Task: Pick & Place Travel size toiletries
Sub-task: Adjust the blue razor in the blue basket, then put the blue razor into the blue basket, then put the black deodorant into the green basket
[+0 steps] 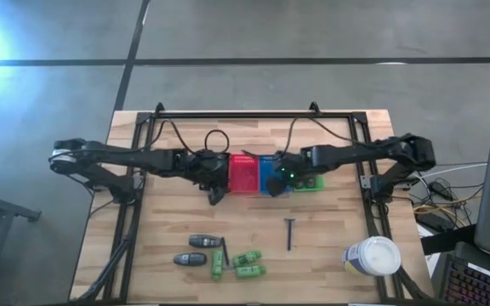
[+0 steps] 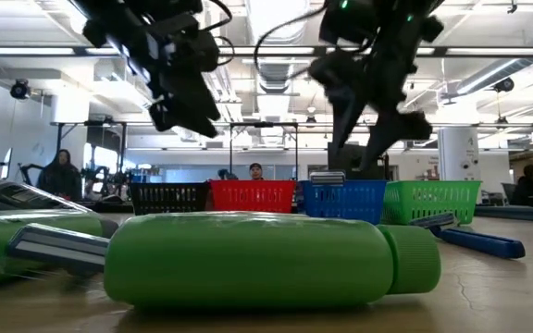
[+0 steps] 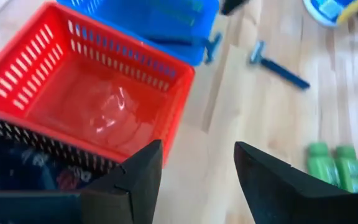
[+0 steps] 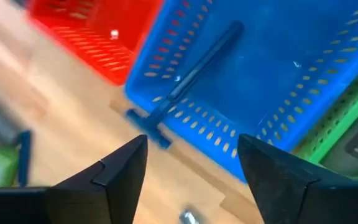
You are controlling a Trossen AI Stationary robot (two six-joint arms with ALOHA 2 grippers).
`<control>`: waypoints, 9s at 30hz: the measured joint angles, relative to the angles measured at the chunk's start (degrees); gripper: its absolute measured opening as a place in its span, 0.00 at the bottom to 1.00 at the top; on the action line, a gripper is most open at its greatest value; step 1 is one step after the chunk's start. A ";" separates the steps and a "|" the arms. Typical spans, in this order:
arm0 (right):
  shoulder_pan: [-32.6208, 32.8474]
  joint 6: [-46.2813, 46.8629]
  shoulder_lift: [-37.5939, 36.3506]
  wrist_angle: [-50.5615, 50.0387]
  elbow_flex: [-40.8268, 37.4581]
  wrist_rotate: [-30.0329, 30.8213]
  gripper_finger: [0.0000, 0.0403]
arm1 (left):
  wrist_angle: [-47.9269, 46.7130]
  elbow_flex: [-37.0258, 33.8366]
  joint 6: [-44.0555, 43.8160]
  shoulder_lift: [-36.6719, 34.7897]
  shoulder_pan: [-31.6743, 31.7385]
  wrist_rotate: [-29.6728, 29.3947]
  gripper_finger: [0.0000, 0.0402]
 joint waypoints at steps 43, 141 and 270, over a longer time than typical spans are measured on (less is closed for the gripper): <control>-5.08 10.18 13.16 8.49 3.70 -8.07 0.21 | -5.47 -0.18 11.72 -9.42 -1.22 -5.17 0.51; 8.14 34.11 6.77 -19.56 14.62 9.47 0.04 | -4.97 -2.19 19.12 -9.61 -1.20 -4.05 0.51; 44.88 47.45 7.50 -21.59 19.33 20.60 0.91 | -5.29 -3.21 -4.52 9.99 -34.62 -15.44 0.51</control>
